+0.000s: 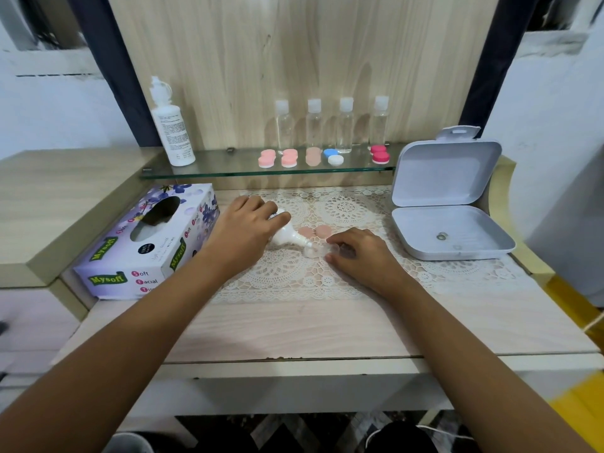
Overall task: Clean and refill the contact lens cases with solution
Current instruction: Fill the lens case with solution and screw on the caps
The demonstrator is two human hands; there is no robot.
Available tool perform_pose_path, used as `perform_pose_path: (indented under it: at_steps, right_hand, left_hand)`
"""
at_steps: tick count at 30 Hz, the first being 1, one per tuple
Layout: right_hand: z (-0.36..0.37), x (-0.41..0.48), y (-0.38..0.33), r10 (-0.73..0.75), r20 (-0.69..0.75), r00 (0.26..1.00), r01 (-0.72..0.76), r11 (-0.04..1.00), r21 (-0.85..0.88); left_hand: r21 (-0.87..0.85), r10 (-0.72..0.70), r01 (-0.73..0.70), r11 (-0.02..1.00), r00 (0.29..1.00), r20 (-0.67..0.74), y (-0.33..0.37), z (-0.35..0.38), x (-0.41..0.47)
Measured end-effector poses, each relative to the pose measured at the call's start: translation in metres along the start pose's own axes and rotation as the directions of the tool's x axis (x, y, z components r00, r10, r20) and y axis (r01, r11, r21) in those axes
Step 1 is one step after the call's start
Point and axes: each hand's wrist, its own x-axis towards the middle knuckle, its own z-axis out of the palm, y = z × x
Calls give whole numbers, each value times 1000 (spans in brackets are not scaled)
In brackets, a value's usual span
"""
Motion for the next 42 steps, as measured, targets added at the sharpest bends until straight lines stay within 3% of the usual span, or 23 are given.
perform_pose_path:
  at_steps: [13, 42]
  right_hand:
    - [0, -1, 0, 7, -5, 1000, -7, 1000, 9]
    - [-8, -3, -8, 39, 16, 999, -40, 993, 108]
  left_hand:
    - [-55, -59, 59, 997, 998, 1, 3, -4, -1]
    - [-84, 7, -12, 996, 998, -57, 21, -1, 18]
